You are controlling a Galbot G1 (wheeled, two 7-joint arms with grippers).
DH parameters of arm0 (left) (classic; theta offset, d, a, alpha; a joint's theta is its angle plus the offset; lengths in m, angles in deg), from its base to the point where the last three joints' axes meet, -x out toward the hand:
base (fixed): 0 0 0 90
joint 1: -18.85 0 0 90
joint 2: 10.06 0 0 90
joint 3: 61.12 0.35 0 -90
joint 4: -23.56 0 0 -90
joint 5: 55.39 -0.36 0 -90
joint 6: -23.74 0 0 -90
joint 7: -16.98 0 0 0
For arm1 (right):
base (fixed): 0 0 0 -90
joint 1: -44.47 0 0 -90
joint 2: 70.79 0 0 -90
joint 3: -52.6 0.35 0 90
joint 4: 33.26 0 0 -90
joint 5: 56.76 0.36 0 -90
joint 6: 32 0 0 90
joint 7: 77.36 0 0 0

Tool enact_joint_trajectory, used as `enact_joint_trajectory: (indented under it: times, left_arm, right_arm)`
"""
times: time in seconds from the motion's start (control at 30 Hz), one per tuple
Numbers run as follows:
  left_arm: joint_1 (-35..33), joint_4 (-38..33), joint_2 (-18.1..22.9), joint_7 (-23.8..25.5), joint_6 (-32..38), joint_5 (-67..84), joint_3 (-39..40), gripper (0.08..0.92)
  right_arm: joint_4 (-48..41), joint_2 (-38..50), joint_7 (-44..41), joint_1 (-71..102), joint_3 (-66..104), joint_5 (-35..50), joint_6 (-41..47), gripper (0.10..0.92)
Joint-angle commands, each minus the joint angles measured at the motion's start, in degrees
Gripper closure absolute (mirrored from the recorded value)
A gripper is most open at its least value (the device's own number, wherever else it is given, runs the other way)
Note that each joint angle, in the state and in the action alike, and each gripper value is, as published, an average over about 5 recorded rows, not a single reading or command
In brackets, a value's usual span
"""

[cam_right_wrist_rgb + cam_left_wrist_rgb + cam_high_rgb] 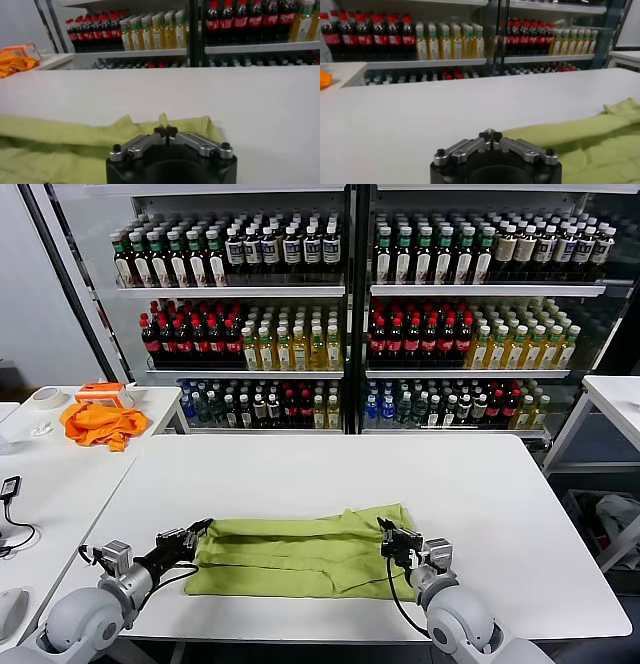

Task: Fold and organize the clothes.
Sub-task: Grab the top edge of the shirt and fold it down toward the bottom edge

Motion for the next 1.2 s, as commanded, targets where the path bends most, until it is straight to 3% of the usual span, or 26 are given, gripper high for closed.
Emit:
enact_joint_trajectory:
  times: [0.03,0.93,1.2]
  left_arm:
    - [-3.31,-1.45,-0.16,-0.37,-0.70,0.24,-1.92,0.919]
    - [-4.22,-1.15,1.48,-0.05,-0.23,-1.11,-2.41,0.919]
    - [-3.78,-0.55,1.81,-0.29,-0.28,-2.30,-1.44,0.919]
  right_arm:
    - [-0.18,0.23,-0.14,0.51,0.02,-0.22,-0.14,0.919]
    - [7.22,2.16,0.05,6.35,2.12,-2.43,0.20,0.919]
    - [5.96,1.92,-0.48,7.02,1.99,-2.73,0.06,0.919]
